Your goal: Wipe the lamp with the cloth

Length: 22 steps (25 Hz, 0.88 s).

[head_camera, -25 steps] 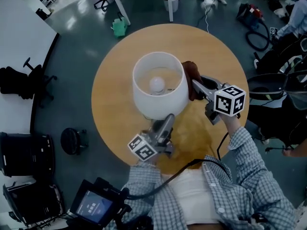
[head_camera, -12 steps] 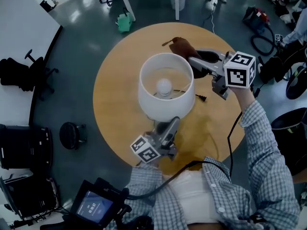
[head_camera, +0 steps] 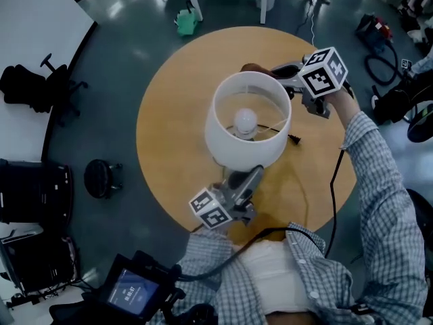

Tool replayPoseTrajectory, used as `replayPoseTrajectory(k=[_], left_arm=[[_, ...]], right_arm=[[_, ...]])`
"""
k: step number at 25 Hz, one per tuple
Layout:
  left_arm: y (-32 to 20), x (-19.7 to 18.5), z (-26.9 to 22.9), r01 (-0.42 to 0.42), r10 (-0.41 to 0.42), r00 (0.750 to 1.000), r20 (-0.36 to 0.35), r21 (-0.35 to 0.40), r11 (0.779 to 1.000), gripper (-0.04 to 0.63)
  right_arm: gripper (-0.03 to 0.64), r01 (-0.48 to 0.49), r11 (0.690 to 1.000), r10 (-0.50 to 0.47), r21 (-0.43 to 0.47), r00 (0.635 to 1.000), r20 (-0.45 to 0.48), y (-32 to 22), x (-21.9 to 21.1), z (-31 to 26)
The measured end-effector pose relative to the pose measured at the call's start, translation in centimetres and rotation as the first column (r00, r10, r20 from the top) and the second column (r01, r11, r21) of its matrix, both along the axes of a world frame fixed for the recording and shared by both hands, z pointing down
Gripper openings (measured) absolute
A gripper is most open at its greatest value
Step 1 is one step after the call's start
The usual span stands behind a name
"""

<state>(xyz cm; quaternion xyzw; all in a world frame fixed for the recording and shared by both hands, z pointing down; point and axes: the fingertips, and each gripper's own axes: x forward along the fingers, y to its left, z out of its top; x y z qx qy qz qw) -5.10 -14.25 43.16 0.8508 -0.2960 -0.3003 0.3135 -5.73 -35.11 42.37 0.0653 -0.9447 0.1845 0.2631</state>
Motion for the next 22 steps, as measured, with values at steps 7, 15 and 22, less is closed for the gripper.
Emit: replayPoseTrajectory(k=[7,15,22], left_arm=[[0.1,0.1,0.0,-0.003,0.003,1.000,-0.001,0.003,1.000,0.092],[0.2,0.2,-0.1,-0.011,0.011,1.000,-0.003,0.001,1.000,0.092],[-0.1,0.4,0.3,-0.017,0.017,1.000,-0.016,-0.003,1.000,0.094]], right_arm=[[0.106,0.226,0.972,-0.211,0.062,0.958,-0.193,-0.4,-3.2,0.4],[0.104,0.624,0.779,-0.513,0.060,0.690,-0.511,2.3,-8.9,-1.3],[0.104,0.879,0.478,-0.506,0.004,0.278,-0.817,4.5,-11.6,-1.7]])
